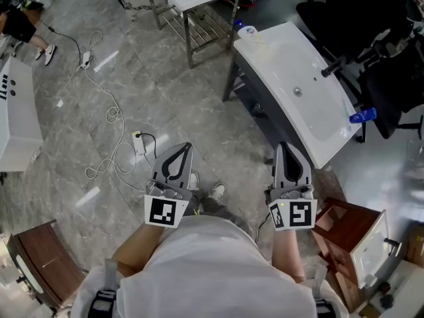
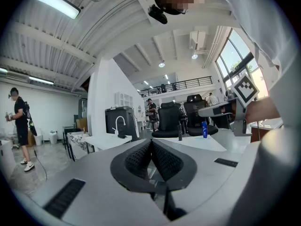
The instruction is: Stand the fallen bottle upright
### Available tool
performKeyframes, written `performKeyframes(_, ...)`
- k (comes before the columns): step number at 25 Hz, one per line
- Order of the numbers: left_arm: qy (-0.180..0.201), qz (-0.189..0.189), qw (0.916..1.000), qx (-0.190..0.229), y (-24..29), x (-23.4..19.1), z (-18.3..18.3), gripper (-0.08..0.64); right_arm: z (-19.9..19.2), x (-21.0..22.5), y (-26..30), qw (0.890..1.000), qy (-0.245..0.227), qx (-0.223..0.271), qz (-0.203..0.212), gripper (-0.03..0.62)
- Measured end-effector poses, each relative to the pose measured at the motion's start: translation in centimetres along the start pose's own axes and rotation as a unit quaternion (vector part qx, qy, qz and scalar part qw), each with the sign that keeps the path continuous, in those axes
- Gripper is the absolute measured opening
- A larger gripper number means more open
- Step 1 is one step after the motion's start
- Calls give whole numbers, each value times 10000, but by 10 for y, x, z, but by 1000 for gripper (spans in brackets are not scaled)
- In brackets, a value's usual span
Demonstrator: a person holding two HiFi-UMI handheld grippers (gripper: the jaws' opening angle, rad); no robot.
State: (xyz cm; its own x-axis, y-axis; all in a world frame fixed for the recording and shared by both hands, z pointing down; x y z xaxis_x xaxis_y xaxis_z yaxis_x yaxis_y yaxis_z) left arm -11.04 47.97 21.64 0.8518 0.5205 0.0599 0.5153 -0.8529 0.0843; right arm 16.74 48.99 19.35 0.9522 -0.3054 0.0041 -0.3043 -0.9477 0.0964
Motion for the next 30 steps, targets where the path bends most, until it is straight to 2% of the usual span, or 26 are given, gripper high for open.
performKeyframes(4, 169, -117, 9997, 109, -3, 12, 13, 17, 3, -1, -17, 10000, -28, 24, -27, 40)
performKeyframes(8, 121, -105, 9996, 213, -3, 17, 24, 17, 7, -4, -22, 10000, -28, 22, 10, 40)
performKeyframes(13, 98, -44, 9998, 188, -9, 14, 21, 17, 8, -9, -21, 9999, -69, 31, 91, 40)
performKeyframes(17, 111, -2, 9999, 121, -13, 16, 18, 17, 6, -8, -25, 9996, 139, 112, 215, 41)
performKeyframes(26, 209, 448, 9987, 135, -15, 32, 18, 17, -10, 13, -39, 9988, 5, 96, 480, 41)
performKeyframes(30, 243, 446, 9986, 125, -9, 36, 17, 17, -12, 18, -36, 9985, 30, 122, 528, 41)
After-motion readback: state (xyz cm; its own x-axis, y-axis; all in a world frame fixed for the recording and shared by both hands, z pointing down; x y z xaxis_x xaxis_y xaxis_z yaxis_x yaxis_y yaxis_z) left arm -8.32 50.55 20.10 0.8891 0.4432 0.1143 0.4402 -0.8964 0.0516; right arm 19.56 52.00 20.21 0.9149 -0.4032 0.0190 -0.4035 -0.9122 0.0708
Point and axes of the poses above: the fingertips, and each gripper's own axes: y forward along the fingers, x to its right, z out of its top, the point moved 9 cm from there along -y, backward along the fingers, and after that the axes turned 1 degree about y, right-handed, at the moved point
